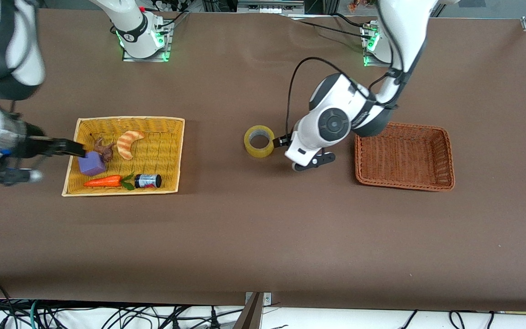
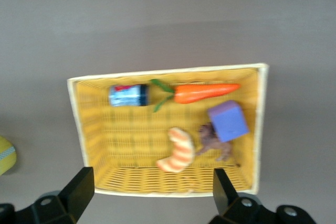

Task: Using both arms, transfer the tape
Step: 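Set the tape down mid-table while the left gripper reaches toward it, then grasp the tape roll with the left gripper while the right gripper withdraws, then carry the tape roll with the left gripper into the brown basket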

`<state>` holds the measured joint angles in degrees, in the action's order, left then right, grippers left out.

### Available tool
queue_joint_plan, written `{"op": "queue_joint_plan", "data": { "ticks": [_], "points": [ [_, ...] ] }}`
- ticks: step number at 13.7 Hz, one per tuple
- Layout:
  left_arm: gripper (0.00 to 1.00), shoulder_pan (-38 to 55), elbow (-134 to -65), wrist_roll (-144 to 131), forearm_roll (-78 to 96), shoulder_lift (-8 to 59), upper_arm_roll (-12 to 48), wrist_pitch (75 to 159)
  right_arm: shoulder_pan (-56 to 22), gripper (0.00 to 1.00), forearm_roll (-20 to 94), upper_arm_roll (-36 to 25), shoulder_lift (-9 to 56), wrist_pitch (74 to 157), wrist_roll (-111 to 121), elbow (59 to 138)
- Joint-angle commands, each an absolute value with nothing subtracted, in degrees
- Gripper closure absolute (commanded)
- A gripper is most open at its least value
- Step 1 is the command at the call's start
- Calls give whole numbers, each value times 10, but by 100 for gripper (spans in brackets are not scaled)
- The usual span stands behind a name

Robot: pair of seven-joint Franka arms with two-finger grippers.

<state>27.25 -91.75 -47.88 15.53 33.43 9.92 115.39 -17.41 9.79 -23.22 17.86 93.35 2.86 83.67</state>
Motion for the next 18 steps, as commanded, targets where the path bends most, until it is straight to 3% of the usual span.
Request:
{"op": "queue_joint_plan", "data": {
  "ticks": [1,5,7,8,9,10,13,15,18],
  "points": [
    [0,315,-909,-518,158,377,92,1191,-186,0,110,-259,155,922,45,853],
    [0,345,-909,-521,158,410,92,1220,-185,0,109,-249,159,905,46,806],
    [0,345,-910,-521,159,423,92,1230,-129,0,112,-196,151,920,40,807],
    [21,345,-910,-520,158,429,92,1237,-84,0,108,-156,141,928,40,811],
    [54,344,-909,-515,158,432,92,1239,-60,0,105,-137,128,943,41,816],
    [97,342,-909,-510,158,432,92,1238,-45,0,105,-134,108,949,40,837],
    [100,339,-908,-510,157,428,91,1224,-2,0,97,-94,52,976,41,875],
    [100,332,-902,-510,157,423,88,1190,16,0,-13,-34,11,956,40,890],
    [100,306,-901,-489,156,377,87,1140,22,0,-75,11,10,937,37,890]
  ]
}}
